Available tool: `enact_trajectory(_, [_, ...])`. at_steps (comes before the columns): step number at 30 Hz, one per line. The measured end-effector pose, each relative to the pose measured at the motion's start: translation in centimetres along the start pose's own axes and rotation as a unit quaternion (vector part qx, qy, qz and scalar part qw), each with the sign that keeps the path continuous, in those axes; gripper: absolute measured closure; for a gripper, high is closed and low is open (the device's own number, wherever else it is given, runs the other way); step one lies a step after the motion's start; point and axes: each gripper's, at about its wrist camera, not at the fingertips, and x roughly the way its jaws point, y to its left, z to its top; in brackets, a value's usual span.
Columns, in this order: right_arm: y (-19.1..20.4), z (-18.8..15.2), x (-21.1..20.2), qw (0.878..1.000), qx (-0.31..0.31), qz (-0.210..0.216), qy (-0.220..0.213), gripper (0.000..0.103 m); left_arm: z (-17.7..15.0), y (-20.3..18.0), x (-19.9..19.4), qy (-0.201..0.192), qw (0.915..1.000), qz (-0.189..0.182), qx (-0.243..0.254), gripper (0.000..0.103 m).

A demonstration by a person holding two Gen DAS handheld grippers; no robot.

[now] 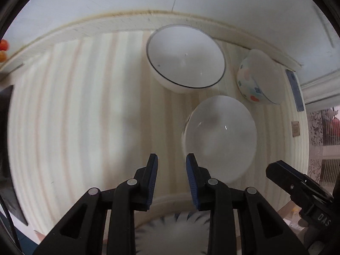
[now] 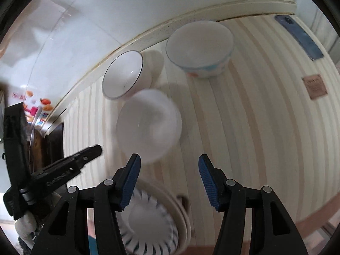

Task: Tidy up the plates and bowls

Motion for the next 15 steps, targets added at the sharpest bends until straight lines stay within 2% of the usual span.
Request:
enact_trajectory(1, [-0.2,0.7,0.7,1.0,0.002,0.003,0.003,0.043,0.4,-0.2,0.6,0.005,1.0,-0.003,-0.001,0.078])
enact_trajectory(2, [-0.2,1.4,1.3,1.0,0.001,0.005,0.007,0.043,0.7,-0.5,1.2,0.016,0.9991,-0.024,0.03,0.078])
enact_trajectory(4, [-0.4,2.7,2.7,1.0,-0.004,0.003,0.011,0.044,1.2,-0.9,2.1,0.017,0.9993,-0.027,0.019,0.078])
enact_trajectory(6, [-0.6,3.7,4.2,1.0,-0.01,0.006,0.021,0.049,1.5,-1.5,2.5,0.014,0.9996,-0.018,0.015,0.079])
enact_trajectory(8, [-0.9,4.3,5.6,0.999,-0.017,0.006,0.036,0.067,1.6,-1.8,2.7,0.013,0.9998,-0.014,0.007,0.087])
enact_trajectory(9, [-1.0,4.4,6.3,0.999,-0.022,0.009,0.045,0.073,1.6,-2.0,2.7,0.011,0.9999,-0.011,0.0,0.087])
enact_trajectory(10, [-1.2,4.5,6.8,0.998,-0.028,0.01,0.049,0.084,1.6,-2.1,2.7,0.008,0.9999,-0.006,-0.004,0.087])
enact_trajectory(11, [-1.2,4.6,7.1,0.998,-0.037,0.01,0.051,0.089,1.5,-2.3,2.6,0.003,1.0,-0.001,-0.007,0.087])
enact_trajectory(15, [-0.7,4.6,7.5,0.996,-0.075,0.0,0.041,0.092,0.8,-3.0,2.1,-0.004,0.9998,0.015,-0.012,0.089])
